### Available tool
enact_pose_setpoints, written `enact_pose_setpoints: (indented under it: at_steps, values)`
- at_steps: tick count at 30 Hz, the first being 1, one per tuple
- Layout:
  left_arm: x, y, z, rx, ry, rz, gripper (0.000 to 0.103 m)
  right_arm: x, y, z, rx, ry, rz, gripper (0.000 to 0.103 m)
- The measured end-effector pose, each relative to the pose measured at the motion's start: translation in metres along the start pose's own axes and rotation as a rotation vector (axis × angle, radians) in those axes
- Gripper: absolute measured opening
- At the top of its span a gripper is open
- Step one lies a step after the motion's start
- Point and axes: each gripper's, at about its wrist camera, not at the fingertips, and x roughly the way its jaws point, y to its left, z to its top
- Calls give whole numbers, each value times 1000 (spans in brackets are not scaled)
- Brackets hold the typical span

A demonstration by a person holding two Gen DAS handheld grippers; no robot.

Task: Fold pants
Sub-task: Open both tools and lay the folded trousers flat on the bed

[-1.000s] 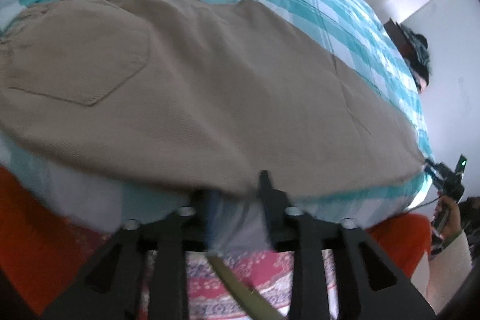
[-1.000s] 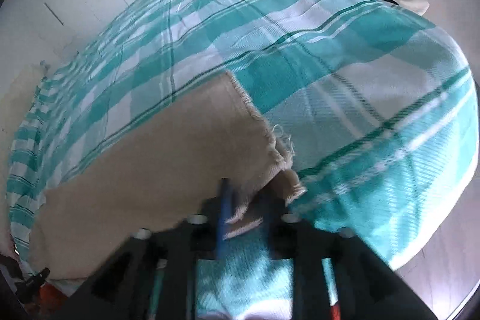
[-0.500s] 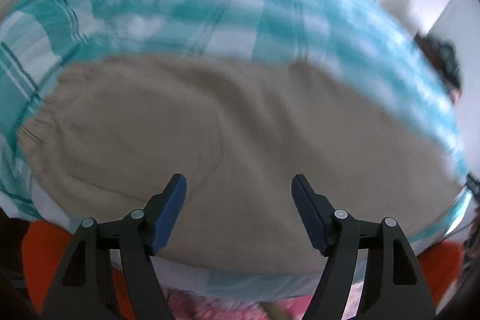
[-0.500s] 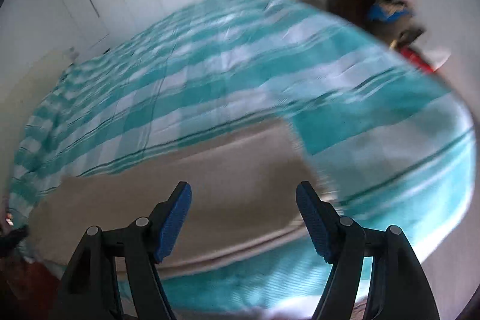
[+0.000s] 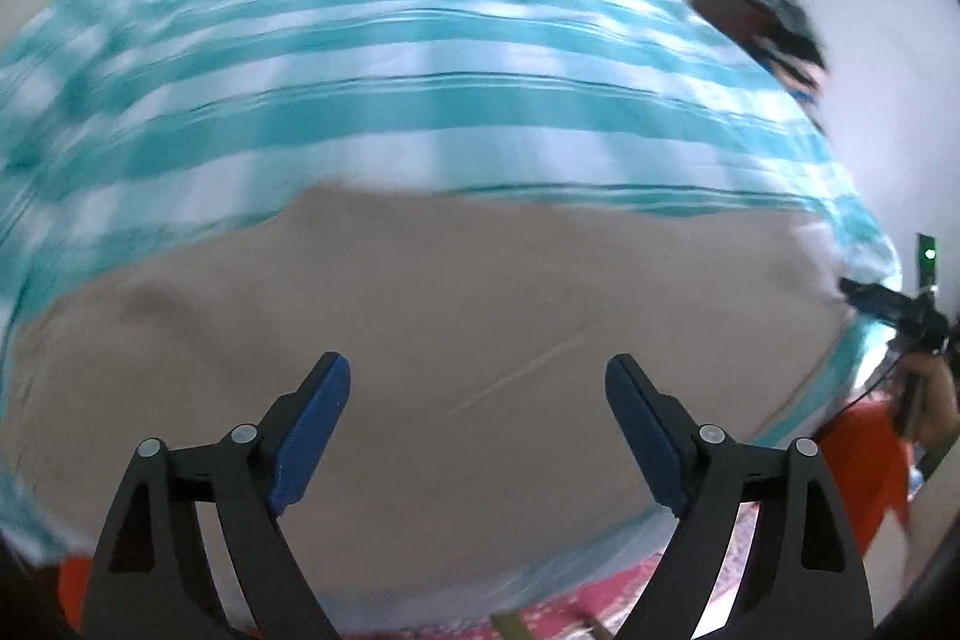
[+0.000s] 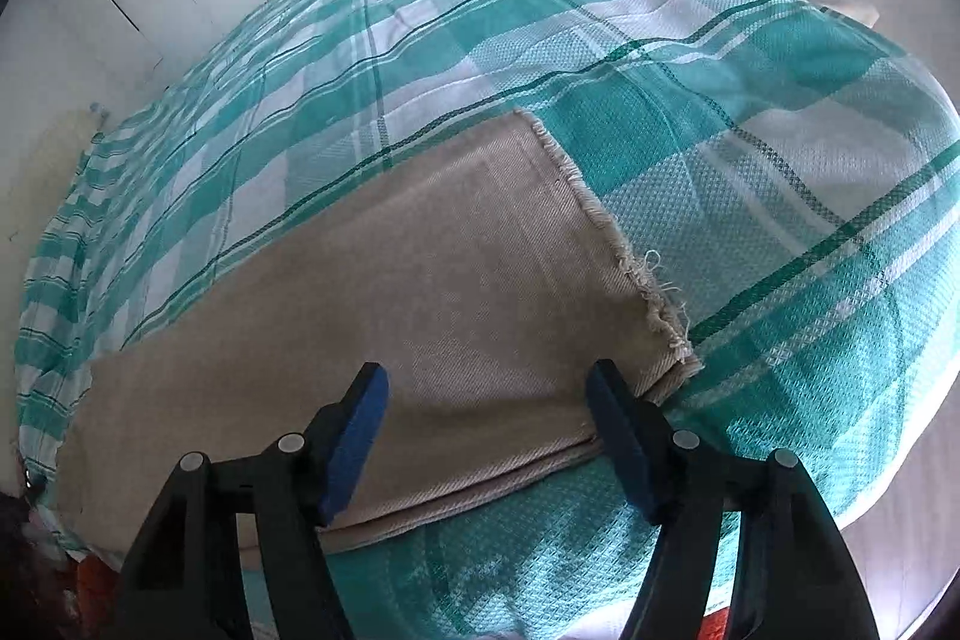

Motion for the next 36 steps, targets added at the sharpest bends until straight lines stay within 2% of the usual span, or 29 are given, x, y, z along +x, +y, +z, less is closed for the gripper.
enact_pose_setpoints:
  at_steps: [3,6,9,11,12,15,17,20,24,27,29,31,34,36]
  values:
    - [41,-55,29,146,50,5,88,1,3,0,-6,4,6,70]
    - [70,-104,27,236,89,-3,88,1,-1,-1,0,5,28,70]
    - [83,-146,-6,339,139,-47,88,-2,-6,-1,20,-1,58,70]
    - [91,-170,-37,454,170,-11,88,-3,-11,-2,42,-8,82,70]
    - [89,-177,-48,494,154,1,88,-3,-13,-2,54,-12,95,70]
    - [73,-196,-64,601,134,-33,88,-4,-16,-2,76,-15,119,70]
    - [62,-197,-54,591,99,-49,88,-4,-19,-1,88,-17,133,70]
    - [65,-181,-9,446,94,-66,90,-5,-18,-2,86,-17,134,70]
    - [101,-160,59,298,92,19,90,-6,-19,-2,89,-19,143,70]
    - [140,-153,89,267,124,115,90,-6,-21,-3,99,-22,152,70]
    - [163,-151,86,263,169,164,90,-6,-20,-3,98,-23,147,70]
    - [172,-150,64,263,200,177,88,-6,-18,-3,87,-21,135,70]
    - [154,-160,32,314,170,134,88,-6,-15,-4,72,-19,121,70]
    - [135,-173,6,388,144,112,88,-6,-14,-4,71,-20,118,70]
